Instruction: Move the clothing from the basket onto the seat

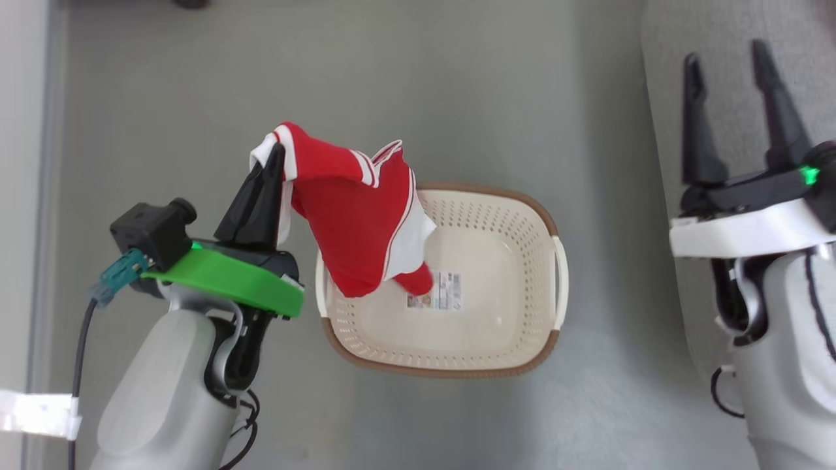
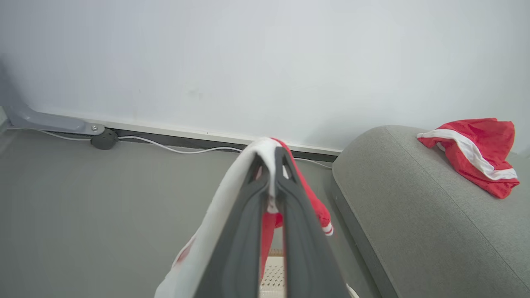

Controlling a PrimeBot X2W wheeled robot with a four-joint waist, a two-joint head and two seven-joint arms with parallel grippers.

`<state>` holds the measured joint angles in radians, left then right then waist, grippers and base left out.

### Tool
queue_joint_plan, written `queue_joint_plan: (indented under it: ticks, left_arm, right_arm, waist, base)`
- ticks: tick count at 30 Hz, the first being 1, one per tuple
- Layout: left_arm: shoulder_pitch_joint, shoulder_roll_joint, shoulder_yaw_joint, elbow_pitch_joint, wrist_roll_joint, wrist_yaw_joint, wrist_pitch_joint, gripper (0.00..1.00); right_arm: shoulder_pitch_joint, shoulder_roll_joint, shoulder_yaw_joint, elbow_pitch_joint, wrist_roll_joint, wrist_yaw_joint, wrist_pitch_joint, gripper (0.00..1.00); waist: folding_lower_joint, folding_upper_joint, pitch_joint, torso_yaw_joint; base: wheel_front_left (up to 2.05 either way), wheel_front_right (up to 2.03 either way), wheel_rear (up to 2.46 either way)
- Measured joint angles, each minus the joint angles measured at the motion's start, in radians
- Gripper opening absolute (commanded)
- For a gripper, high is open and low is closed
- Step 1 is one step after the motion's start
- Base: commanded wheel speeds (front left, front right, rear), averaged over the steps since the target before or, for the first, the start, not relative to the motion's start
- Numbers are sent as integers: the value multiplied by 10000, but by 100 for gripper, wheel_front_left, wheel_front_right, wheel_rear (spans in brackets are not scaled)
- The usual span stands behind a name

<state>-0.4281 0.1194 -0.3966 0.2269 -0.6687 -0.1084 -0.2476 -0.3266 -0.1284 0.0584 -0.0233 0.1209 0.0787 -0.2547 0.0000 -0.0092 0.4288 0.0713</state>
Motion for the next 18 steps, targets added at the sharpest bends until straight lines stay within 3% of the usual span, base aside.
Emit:
queue_joint_plan:
  ticks: [10,18]
  left_arm:
    - [877,510,48,-755,44,211,40,0]
    - [1376,702,-441,-1379,125,307,734,0]
  right_arm:
    - [702,286,1691,686,15,357,0,100]
    - [1098,307,3609,1655,33,458,2,100]
  waist:
    - [-1,0,-1641,563]
    - [-1,0,-2891,690]
  base:
    - [0,0,0]
    - [0,0,0]
